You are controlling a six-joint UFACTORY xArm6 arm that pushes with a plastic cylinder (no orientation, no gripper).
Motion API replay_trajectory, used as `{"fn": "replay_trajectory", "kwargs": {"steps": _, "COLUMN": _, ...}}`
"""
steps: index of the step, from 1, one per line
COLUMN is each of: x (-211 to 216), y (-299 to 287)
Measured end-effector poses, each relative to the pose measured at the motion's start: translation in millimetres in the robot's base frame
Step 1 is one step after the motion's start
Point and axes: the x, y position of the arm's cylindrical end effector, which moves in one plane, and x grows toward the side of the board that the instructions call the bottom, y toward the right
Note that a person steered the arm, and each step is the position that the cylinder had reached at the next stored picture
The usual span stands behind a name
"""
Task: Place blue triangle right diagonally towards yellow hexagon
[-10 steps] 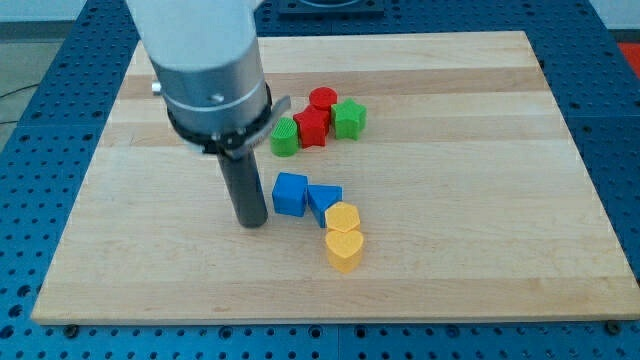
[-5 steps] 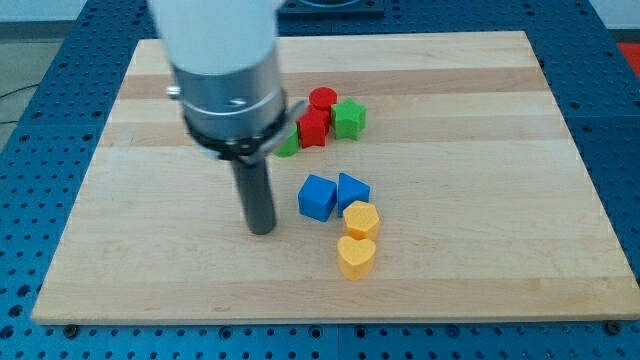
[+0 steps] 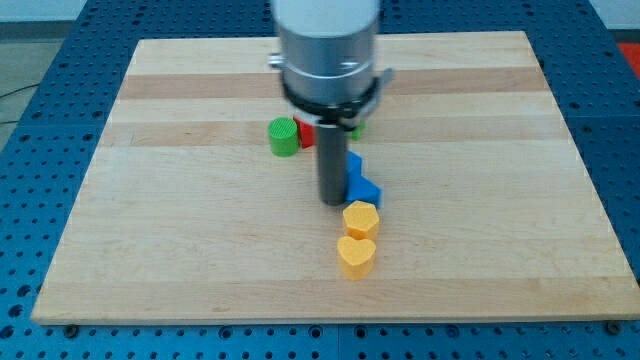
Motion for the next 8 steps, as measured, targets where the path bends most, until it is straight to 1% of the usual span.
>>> {"fn": "replay_trajectory", "kwargs": {"steps": 1, "x": -1.8, "y": 77.1}}
{"fn": "replay_trajectory", "kwargs": {"steps": 2, "x": 12.5, "y": 114.5}}
{"fn": "replay_trajectory", "kwargs": {"steps": 3, "x": 13.2, "y": 55.4}}
{"fn": "replay_trajectory", "kwargs": {"steps": 4, "x": 46.7, "y": 62.3}}
{"fn": "replay_trajectory", "kwargs": {"steps": 5, "x": 59.2, "y": 108.0}}
{"fn": "replay_trajectory", "kwargs": {"steps": 6, "x": 53.2, "y": 146.4}}
{"fn": "replay_trajectory", "kwargs": {"steps": 7, "x": 28.6, "y": 163.0}}
{"fn": "replay_trajectory", "kwargs": {"steps": 8, "x": 12.3, "y": 104.6}}
